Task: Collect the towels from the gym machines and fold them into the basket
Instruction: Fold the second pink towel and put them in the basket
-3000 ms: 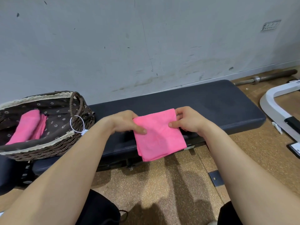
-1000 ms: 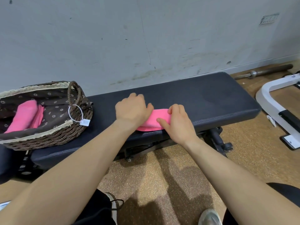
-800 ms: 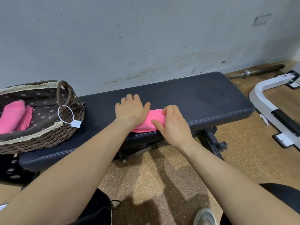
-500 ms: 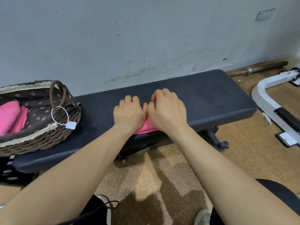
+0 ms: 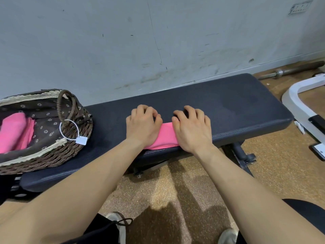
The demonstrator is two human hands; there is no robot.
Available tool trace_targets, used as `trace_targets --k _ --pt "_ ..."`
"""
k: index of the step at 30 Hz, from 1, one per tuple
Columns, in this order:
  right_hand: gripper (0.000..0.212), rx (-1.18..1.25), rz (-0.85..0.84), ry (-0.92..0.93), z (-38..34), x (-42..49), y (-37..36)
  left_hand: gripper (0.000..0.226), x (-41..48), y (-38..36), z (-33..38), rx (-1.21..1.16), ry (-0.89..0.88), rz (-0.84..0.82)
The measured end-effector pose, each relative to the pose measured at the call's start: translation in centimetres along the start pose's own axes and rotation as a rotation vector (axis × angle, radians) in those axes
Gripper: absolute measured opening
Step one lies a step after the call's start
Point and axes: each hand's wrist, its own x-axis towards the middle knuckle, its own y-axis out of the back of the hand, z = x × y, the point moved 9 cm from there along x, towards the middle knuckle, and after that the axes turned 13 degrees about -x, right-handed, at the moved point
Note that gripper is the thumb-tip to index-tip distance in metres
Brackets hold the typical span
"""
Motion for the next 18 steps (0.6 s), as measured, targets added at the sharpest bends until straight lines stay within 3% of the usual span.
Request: trace_targets --k 3,7,10,15,18 --pt "0.048 0.006 -0.053 0.026 -0.3 0.2 -0.5 0.023 -0.2 0.2 0.6 0.002 -0.078 0.027" --pt "0.049 -0.049 -0.075 0.063 -0.7 0.2 -0.6 0.032 -1.4 0.4 3.4 0.180 -0.294 0.088" --pt "0.049 -0.103 -0.048 0.066 -1.0 0.0 -0.2 0.026 -2.6 0.0 4.9 0.317 -0.414 0.103" --pt "0.052 -0.038 0.068 0.105 -1.4 -2.0 1.7 0.016 -4.2 0.9 6.6 0.335 -0.482 0.180" --pt "0.049 0.154 -0.010 0.171 -0.3 -3.5 1.7 0.013 -4.1 1.2 6.4 0.299 -0.461 0.131"
